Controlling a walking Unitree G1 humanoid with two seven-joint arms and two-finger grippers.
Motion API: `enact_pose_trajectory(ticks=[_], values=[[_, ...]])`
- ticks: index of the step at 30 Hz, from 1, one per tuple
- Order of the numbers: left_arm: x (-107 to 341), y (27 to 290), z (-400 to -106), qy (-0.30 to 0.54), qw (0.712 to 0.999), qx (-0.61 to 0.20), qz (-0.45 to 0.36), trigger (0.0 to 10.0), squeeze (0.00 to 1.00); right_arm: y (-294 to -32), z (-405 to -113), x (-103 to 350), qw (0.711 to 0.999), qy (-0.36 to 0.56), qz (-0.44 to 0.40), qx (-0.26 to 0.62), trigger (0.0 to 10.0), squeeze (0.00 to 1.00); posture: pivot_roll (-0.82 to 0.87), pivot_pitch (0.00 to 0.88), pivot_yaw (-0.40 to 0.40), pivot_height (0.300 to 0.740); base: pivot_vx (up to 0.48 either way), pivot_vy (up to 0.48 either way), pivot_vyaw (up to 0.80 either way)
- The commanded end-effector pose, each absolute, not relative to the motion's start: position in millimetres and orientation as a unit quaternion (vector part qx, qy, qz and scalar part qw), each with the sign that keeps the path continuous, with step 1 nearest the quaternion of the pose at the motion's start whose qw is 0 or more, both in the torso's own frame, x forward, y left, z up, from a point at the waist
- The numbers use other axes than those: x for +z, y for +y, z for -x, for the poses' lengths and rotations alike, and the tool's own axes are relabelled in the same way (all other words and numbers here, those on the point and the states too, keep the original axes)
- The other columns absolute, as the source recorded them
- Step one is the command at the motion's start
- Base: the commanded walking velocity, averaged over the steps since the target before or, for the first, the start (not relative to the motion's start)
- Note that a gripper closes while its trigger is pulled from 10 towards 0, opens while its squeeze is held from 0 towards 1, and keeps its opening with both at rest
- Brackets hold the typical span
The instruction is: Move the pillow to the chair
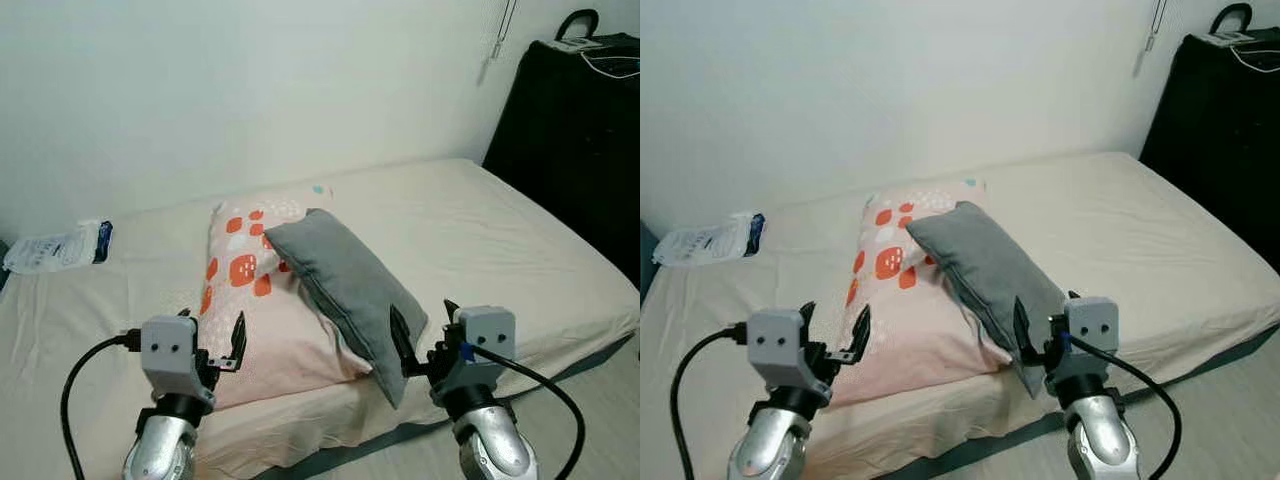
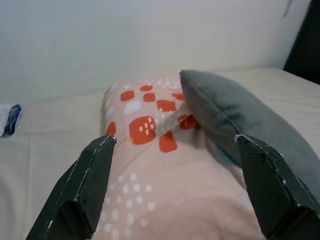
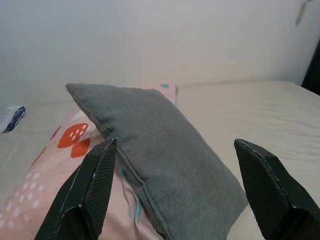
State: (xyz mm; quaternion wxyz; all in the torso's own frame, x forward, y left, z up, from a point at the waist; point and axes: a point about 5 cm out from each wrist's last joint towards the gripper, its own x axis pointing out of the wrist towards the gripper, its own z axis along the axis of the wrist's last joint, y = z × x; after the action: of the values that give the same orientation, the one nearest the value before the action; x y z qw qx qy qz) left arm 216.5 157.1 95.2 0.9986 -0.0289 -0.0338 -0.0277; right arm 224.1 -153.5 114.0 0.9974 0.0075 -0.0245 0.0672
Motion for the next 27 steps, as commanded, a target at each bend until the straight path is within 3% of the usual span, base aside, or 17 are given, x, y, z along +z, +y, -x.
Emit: enact_pose_trajectory(ticks=[1, 23, 24, 25, 26, 27], values=[[93.9, 157.5, -216.2, -0.026, 0.999, -0.032, 0.027, 10.0, 0.00, -150.5, -225.4, 112.3, 0.997, -0.020, -0.004, 0.073, 10.0, 0.00, 0.05, 0.000, -0.011, 0.740, 0.000, 0.000, 0.00], [95.1, 157.6, -217.0, -0.022, 0.999, -0.029, 0.021, 10.0, 0.00, -152.7, -233.1, 113.4, 0.998, -0.001, 0.005, 0.061, 10.0, 0.00, 0.08, 0.000, -0.036, 0.740, 0.000, 0.000, 0.00], [95.1, 157.6, -217.2, -0.022, 0.999, -0.029, 0.020, 10.0, 0.00, -152.4, -233.3, 113.4, 0.998, -0.001, 0.008, 0.061, 10.0, 0.19, 0.08, 0.000, -0.036, 0.740, 0.000, 0.000, 0.00], [95.3, 157.9, -217.6, -0.022, 0.999, -0.029, 0.020, 10.0, 0.00, -151.2, -233.6, 114.3, 0.998, -0.003, 0.008, 0.066, 10.0, 0.68, 0.07, 0.000, -0.036, 0.740, 0.000, 0.000, 0.00], [95.6, 158.2, -218.1, -0.022, 0.999, -0.029, 0.020, 10.0, 0.00, -149.9, -233.6, 115.8, 0.998, -0.009, 0.004, 0.069, 10.0, 1.00, 0.07, 0.000, -0.036, 0.740, 0.000, 0.000, 0.00], [95.6, 158.2, -218.1, -0.022, 0.999, -0.029, 0.020, 10.0, 0.00, -149.9, -233.6, 115.8, 0.998, -0.009, 0.004, 0.069, 10.0, 1.00, 0.07, 0.000, -0.036, 0.740, 0.000, 0.000, 0.00]])
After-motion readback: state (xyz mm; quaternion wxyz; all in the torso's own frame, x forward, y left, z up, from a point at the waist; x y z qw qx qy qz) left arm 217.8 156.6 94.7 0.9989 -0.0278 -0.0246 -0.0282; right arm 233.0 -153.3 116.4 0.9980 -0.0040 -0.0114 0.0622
